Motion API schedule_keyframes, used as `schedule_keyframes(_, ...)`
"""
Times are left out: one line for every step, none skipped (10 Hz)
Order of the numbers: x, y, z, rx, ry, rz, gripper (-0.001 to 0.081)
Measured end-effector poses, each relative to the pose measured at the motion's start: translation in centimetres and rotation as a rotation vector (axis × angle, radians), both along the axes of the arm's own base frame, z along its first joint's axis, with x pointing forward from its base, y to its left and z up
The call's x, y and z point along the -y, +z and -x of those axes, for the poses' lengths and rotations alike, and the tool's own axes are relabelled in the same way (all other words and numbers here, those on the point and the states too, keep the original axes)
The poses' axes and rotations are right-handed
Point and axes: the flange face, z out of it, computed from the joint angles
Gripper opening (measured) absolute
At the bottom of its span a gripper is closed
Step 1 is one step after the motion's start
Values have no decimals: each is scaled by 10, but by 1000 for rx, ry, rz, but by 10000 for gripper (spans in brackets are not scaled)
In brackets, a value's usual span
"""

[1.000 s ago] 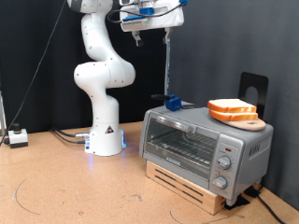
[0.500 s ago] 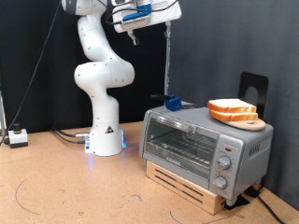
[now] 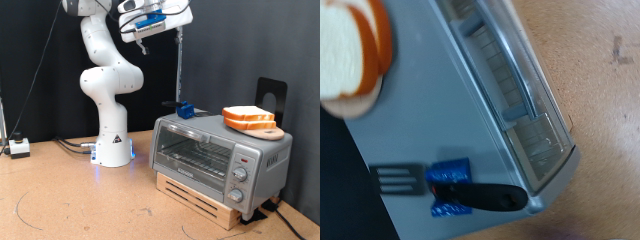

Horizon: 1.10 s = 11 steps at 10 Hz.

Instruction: Make a piece of toast with the oven

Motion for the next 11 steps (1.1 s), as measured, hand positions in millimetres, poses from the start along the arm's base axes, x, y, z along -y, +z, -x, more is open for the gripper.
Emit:
schedule_keyframes(7,-8,-1,43,109,27,810)
schedule_keyframes(6,-19,-4,77,198,55,810)
schedule_keyframes(6,-18,-4,64,156,40,810)
schedule_keyframes(5,-18,1,41,201,-9,810)
schedule_keyframes(7,-18,6,46,270,-62,810)
schedule_keyframes(10,-21,10,63,324,-89,810)
schedule_keyframes(13,-31,10,71,357,-83,810)
schedule_keyframes(14,-46,6,77,353,-56,810)
schedule_keyframes(14,-62,1,73,340,-40,810)
schedule_keyframes(13,-77,-6,70,327,-31,810)
schedule_keyframes(11,-91,-14,70,314,-23,810)
